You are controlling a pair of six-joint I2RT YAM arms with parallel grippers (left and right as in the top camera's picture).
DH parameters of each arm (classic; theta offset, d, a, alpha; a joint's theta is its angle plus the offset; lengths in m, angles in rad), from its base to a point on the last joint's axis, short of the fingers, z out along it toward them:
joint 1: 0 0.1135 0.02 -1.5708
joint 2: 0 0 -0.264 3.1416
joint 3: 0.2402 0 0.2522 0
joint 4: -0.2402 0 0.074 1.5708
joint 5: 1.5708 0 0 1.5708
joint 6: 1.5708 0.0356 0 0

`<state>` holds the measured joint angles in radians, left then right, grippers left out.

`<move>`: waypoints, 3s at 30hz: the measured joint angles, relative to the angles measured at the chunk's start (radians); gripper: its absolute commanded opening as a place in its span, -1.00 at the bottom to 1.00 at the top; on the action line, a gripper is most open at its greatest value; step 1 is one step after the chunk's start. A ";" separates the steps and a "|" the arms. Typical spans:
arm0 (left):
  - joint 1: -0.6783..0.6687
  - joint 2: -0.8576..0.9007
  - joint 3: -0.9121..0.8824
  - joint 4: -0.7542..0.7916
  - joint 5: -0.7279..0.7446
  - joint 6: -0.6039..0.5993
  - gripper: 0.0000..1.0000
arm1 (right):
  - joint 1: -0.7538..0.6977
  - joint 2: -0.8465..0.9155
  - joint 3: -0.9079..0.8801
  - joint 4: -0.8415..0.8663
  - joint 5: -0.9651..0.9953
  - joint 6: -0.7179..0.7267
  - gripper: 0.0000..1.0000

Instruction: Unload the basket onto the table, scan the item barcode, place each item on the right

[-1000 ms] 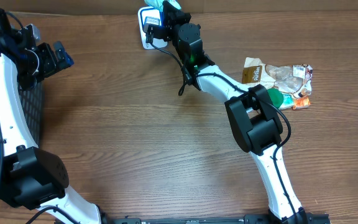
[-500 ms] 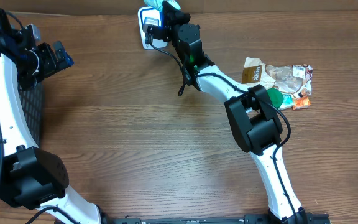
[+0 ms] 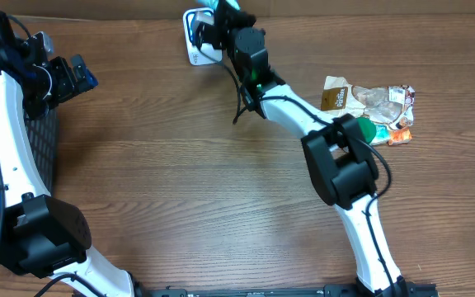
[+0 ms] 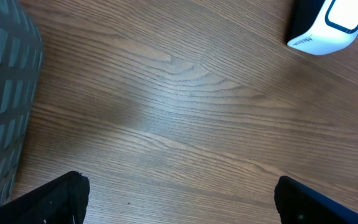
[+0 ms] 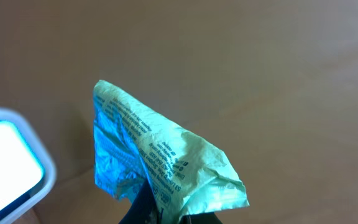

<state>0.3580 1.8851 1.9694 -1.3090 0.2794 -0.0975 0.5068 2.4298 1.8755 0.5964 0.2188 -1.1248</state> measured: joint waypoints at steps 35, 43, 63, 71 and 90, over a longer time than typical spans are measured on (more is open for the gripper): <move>0.000 0.000 0.000 0.000 0.000 0.000 0.99 | -0.443 -0.877 -0.132 -1.804 -0.116 1.759 -0.92; 0.000 0.000 0.000 0.000 0.000 0.000 0.99 | -0.575 -0.847 -0.317 -1.713 -0.182 1.777 -0.92; 0.000 0.000 0.000 0.000 0.000 0.000 0.99 | -0.838 -0.847 -0.711 -1.356 -0.376 1.813 -0.43; 0.000 0.000 0.000 0.000 0.000 0.000 0.99 | -0.838 -0.847 -0.727 -1.342 -0.420 1.806 0.99; 0.000 0.000 0.000 0.000 0.000 0.000 0.99 | -0.730 -1.305 -0.708 -1.420 -0.617 1.565 1.00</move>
<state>0.3580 1.8851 1.9694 -1.3094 0.2794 -0.0975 -0.2234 1.1248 1.1679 -0.8234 -0.3985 0.4404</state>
